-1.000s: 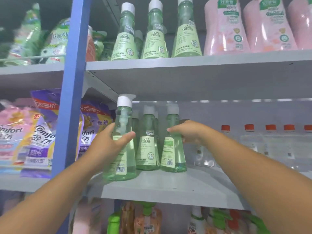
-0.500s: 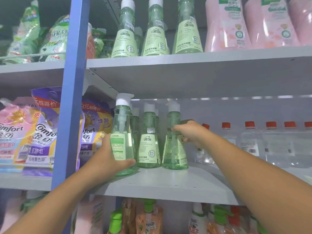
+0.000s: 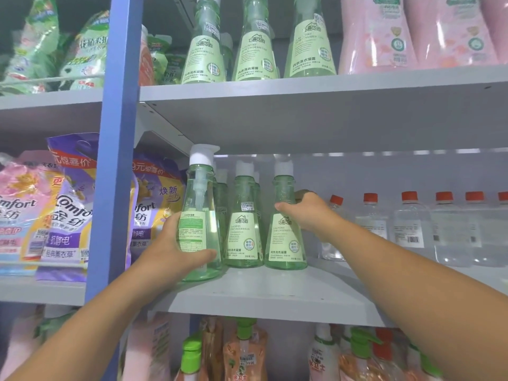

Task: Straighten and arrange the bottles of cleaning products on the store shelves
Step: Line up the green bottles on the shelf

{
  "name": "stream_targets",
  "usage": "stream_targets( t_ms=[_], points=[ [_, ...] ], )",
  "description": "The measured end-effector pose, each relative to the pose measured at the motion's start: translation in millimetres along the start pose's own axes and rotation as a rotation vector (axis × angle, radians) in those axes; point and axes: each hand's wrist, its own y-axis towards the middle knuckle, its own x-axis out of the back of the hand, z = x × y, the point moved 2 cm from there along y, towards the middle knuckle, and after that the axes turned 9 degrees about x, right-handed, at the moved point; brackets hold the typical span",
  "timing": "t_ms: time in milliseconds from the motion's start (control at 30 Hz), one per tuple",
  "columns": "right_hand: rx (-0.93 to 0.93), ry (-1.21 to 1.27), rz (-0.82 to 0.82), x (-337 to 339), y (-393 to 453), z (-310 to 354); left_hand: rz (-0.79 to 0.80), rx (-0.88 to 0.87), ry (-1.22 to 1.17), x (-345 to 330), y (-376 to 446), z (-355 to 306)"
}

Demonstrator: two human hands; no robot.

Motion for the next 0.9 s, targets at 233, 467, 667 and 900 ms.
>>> stream_targets(
  t_ms=[233,467,667,900],
  points=[
    [0.03,-0.02,-0.003,-1,-2,-8,-0.023,-0.005,0.024,0,5,5],
    [0.052,-0.026,0.0,-6,-1,-12,-0.149,0.063,0.124,1,11,12],
    [0.04,-0.055,-0.017,-7,-1,-13,-0.045,0.088,0.049,8,6,4],
    [0.032,-0.06,-0.01,-7,-4,-10,-0.079,0.097,0.157,3,8,9]
  ],
)
